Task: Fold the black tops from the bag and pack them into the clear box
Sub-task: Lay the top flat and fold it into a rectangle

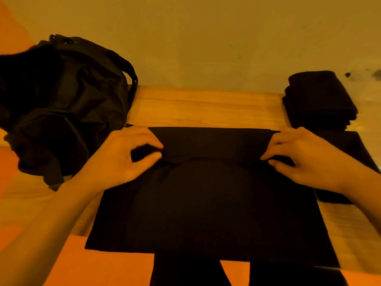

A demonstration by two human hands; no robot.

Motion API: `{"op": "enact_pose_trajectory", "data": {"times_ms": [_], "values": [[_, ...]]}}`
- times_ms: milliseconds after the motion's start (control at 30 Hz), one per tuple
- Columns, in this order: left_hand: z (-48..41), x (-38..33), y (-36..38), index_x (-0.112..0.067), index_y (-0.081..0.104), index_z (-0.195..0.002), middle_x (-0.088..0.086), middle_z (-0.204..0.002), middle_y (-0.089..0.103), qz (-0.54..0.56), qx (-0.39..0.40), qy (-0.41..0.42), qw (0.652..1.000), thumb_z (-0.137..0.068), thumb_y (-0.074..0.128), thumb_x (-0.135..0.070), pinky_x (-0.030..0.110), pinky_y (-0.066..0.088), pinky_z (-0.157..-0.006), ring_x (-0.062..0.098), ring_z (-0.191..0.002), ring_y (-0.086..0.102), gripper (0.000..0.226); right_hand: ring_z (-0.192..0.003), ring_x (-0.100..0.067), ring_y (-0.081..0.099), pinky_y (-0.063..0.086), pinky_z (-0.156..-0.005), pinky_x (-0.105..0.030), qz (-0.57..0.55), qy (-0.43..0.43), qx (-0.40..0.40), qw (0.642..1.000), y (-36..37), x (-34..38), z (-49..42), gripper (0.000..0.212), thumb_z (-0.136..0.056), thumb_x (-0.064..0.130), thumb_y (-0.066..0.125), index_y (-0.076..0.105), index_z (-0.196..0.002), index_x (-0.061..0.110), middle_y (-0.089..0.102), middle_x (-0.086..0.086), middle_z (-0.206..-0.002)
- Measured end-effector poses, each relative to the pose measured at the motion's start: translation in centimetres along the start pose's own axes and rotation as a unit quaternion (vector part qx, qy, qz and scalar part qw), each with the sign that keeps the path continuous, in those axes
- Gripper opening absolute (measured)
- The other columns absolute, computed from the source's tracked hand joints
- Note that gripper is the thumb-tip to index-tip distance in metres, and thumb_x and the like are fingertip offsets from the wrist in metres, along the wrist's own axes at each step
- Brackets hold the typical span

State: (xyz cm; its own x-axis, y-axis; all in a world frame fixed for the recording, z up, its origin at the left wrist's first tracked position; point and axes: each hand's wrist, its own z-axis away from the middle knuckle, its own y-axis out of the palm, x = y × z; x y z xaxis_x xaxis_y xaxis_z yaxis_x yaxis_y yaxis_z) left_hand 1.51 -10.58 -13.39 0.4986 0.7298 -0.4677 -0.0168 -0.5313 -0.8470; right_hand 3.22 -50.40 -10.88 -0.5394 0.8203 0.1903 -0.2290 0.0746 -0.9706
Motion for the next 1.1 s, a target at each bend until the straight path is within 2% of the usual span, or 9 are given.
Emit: {"op": "enact_pose_trajectory", "data": {"times_ms": [67,133,200,300,433,667,933,1033,1100], "values": [[-0.8,-1.1,0.4,-0.021,0.066,-0.131,-0.004,-0.134,0.064,-0.017,-0.040,-0.060,0.997,-0.102,0.053,-0.044,0.034,0.046,-0.109,0.004,-0.126,0.055,0.040,-0.100,-0.002,0.057,0.047,-0.095,-0.029,-0.032,0.026,-0.058,0.997,-0.2,0.8,-0.5,0.027,-0.088,0.038,0.058,0.070,-0.112,0.037,0.064,0.016,-0.107],[-2.1,-2.2,1.8,-0.023,0.031,-0.158,0.000,-0.165,0.026,-0.102,0.068,-0.153,0.981,-0.103,0.034,-0.057,0.037,0.019,-0.125,0.012,-0.151,0.023,0.065,-0.127,-0.015,0.052,0.041,-0.110,-0.042,-0.002,0.090,-0.075,0.993,0.4,2.3,-1.9,0.047,-0.094,0.051,0.043,0.055,-0.137,0.037,0.056,0.006,-0.137],[-3.2,-2.2,3.6,-0.026,-0.006,-0.161,0.000,-0.168,-0.014,-0.175,0.194,-0.211,0.942,-0.097,0.013,-0.067,0.034,-0.005,-0.123,0.016,-0.155,-0.013,0.078,-0.153,-0.026,0.018,0.017,-0.122,-0.044,0.040,0.150,-0.013,0.988,1.8,3.6,-3.7,0.069,-0.094,0.068,0.019,0.016,-0.157,0.041,0.019,-0.001,-0.166],[-3.6,-0.9,5.0,-0.028,-0.023,-0.155,0.003,-0.165,-0.029,-0.214,0.196,-0.215,0.932,-0.093,0.003,-0.071,0.035,-0.013,-0.123,0.018,-0.150,-0.028,0.080,-0.152,-0.023,-0.020,-0.011,-0.121,-0.039,0.065,0.167,0.041,0.983,4.6,4.3,-5.2,0.075,-0.089,0.073,-0.004,-0.018,-0.154,0.040,-0.019,-0.004,-0.166],[-3.4,-0.3,4.9,-0.031,-0.030,-0.152,0.003,-0.162,-0.035,-0.243,0.208,-0.199,0.926,-0.087,0.001,-0.078,0.037,-0.014,-0.123,0.019,-0.149,-0.032,0.086,-0.149,-0.019,-0.029,-0.017,-0.120,-0.037,0.061,0.162,0.011,0.985,5.9,3.7,-4.9,0.070,-0.093,0.072,-0.004,-0.023,-0.152,0.040,-0.027,-0.001,-0.164],[-3.2,-4.0,4.9,-0.024,-0.025,-0.156,0.002,-0.162,-0.034,-0.240,0.140,-0.134,0.951,-0.084,-0.012,-0.078,0.038,-0.013,-0.124,0.017,-0.150,-0.031,0.091,-0.148,-0.018,-0.030,-0.012,-0.124,-0.045,0.054,0.184,-0.019,0.981,6.8,5.0,-5.2,0.075,-0.088,0.076,-0.014,-0.024,-0.152,0.039,-0.027,-0.002,-0.163],[-2.5,-3.0,6.5,-0.024,-0.014,-0.159,0.005,-0.167,-0.024,-0.243,0.142,-0.156,0.947,-0.086,-0.014,-0.076,0.044,-0.003,-0.128,0.021,-0.153,-0.024,0.090,-0.152,-0.021,-0.022,-0.011,-0.124,-0.045,0.043,0.203,-0.074,0.975,7.3,5.4,-4.9,0.072,-0.094,0.074,-0.008,-0.012,-0.156,0.038,-0.016,-0.006,-0.167],[-1.3,-3.5,5.5,-0.021,-0.009,-0.160,0.007,-0.168,-0.017,-0.257,0.109,-0.177,0.944,-0.091,-0.012,-0.073,0.044,-0.004,-0.127,0.024,-0.155,-0.018,0.087,-0.153,-0.024,-0.018,-0.009,-0.125,-0.044,0.015,0.248,-0.111,0.962,7.0,5.3,-3.9,0.072,-0.096,0.071,-0.007,-0.009,-0.158,0.035,-0.014,-0.009,-0.166],[0.0,-4.1,5.4,-0.022,-0.016,-0.158,0.006,-0.167,-0.023,-0.251,0.132,-0.208,0.936,-0.083,-0.021,-0.073,0.042,-0.009,-0.126,0.022,-0.152,-0.025,0.091,-0.153,-0.025,-0.017,-0.006,-0.125,-0.045,0.006,0.295,-0.078,0.952,7.1,4.9,-2.9,0.073,-0.095,0.071,-0.008,-0.011,-0.158,0.034,-0.014,-0.012,-0.167]]}}
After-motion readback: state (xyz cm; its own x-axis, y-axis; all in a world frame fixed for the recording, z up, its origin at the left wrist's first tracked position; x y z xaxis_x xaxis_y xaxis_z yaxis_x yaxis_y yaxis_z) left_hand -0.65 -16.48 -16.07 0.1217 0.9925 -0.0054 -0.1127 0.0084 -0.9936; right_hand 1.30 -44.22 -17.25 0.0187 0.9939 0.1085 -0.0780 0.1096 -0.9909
